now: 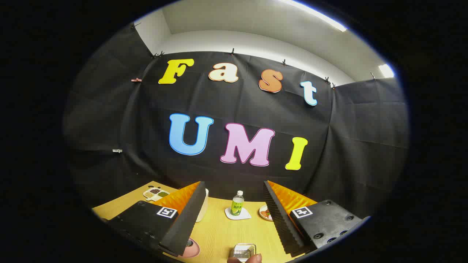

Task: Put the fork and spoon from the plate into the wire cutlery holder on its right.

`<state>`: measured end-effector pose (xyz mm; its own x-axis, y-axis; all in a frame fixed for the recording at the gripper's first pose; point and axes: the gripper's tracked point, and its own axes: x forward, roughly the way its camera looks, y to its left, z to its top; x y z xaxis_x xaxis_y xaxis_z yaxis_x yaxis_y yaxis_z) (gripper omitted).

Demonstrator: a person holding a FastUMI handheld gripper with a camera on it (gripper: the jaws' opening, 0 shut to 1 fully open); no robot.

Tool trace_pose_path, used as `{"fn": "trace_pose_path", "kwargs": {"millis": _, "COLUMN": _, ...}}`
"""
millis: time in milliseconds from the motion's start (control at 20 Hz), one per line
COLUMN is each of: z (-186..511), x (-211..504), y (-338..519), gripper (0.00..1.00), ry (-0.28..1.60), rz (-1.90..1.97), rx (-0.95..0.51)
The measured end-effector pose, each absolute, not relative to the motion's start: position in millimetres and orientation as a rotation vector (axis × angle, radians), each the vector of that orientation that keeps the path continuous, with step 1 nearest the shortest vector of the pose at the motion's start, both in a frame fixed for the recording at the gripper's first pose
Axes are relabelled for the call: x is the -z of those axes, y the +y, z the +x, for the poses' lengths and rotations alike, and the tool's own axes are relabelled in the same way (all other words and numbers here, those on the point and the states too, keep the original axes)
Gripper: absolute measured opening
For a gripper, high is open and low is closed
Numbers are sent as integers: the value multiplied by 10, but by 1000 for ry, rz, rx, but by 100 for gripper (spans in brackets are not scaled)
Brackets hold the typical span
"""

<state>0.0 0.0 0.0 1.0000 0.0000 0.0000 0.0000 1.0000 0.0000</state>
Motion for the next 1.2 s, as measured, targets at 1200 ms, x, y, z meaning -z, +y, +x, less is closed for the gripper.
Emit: {"fn": "trace_pose_path", "kwargs": {"millis": 1200, "z": 16, "x": 34, "y": 6, "gripper": 98, "ry": 15, "rz": 5, "rx": -9}}
